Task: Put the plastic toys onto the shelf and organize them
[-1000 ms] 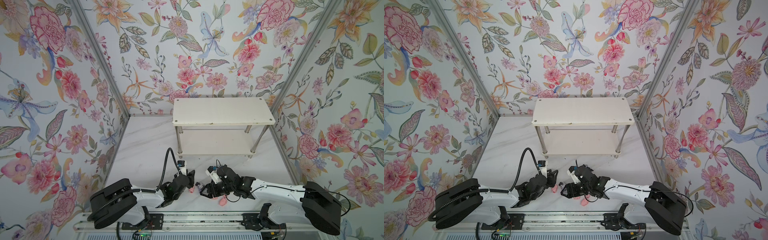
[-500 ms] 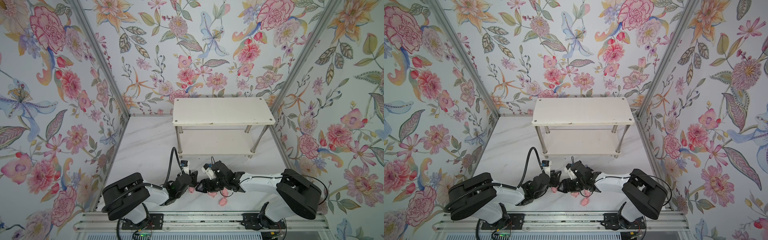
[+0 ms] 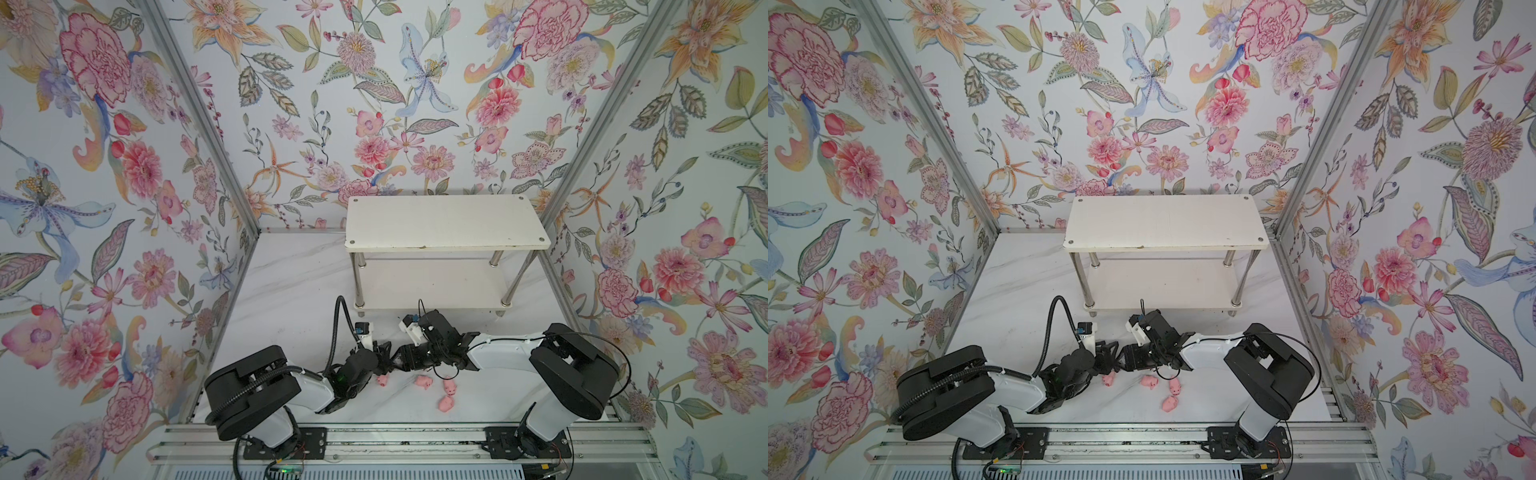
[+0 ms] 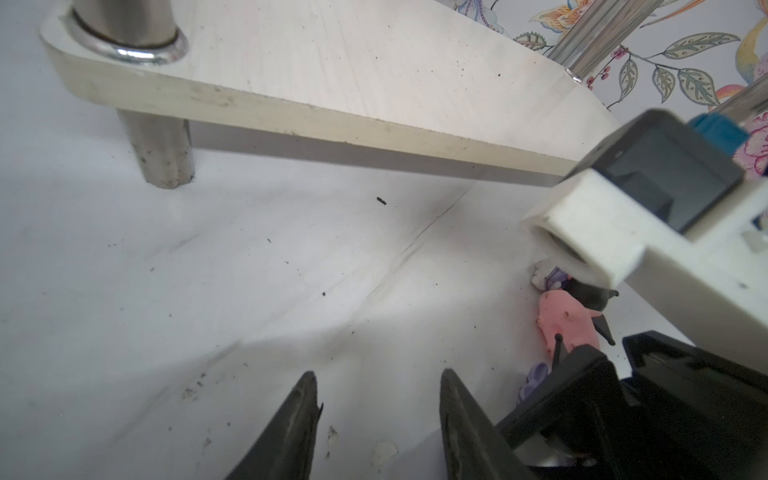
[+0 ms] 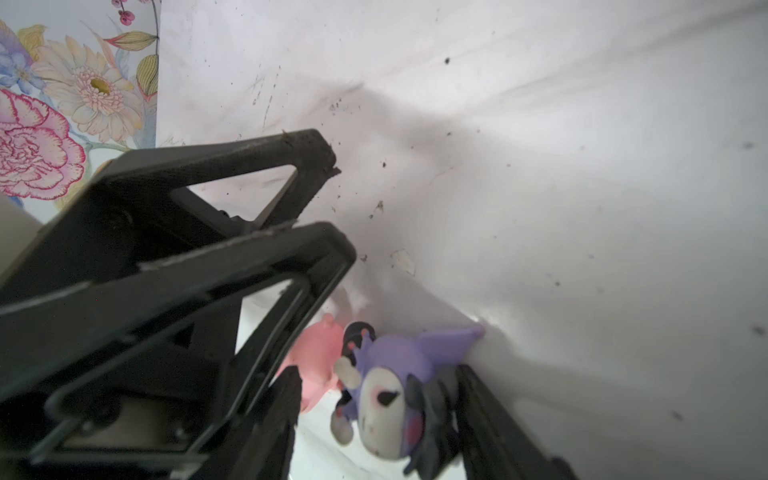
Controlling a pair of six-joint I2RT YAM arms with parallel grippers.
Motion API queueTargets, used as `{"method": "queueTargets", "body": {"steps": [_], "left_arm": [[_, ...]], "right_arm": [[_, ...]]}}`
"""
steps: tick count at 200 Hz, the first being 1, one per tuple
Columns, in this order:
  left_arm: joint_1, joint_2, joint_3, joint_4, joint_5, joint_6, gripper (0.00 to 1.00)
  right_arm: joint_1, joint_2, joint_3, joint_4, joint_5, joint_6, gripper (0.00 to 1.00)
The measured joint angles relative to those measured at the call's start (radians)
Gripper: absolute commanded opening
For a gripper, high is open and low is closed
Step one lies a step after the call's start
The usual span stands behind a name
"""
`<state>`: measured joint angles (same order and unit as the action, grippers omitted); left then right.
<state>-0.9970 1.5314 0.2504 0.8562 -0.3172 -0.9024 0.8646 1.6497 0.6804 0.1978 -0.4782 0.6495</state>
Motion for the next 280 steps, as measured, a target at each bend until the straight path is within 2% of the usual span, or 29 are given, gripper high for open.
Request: {"method": "queueTargets", "body": {"steps": [41,141,172,222,280], "left_arm": [[0.004,0.000,-0.014,0.006,0.000,-0.003,0.50],[0.007,-0.092,-0.131,0.058,-0.005,-0.015,0.50],[0.007,-0.195,-0.162,0.036,-0.033,-0.015,0.51],[0.010,-0.438,-0.229,-0.083,-0.109,-0.015,0.51],[0.011,-0.739,-0.240,-0.264,-0.193,-0.034,0.49]], "right_arm": [[0.048,0.017,-0.001,0.027,0.026,-0.030,0.49],[0.166,0.016,0.089,-0.081,0.242,-0.151,0.25],[0.224,0.010,0.138,-0.166,0.372,-0.230,0.23],[0.302,-0.026,0.192,-0.317,0.687,-0.427,0.22],[0.335,0.008,0.224,-0.348,0.951,-0.621,0.22]]}}
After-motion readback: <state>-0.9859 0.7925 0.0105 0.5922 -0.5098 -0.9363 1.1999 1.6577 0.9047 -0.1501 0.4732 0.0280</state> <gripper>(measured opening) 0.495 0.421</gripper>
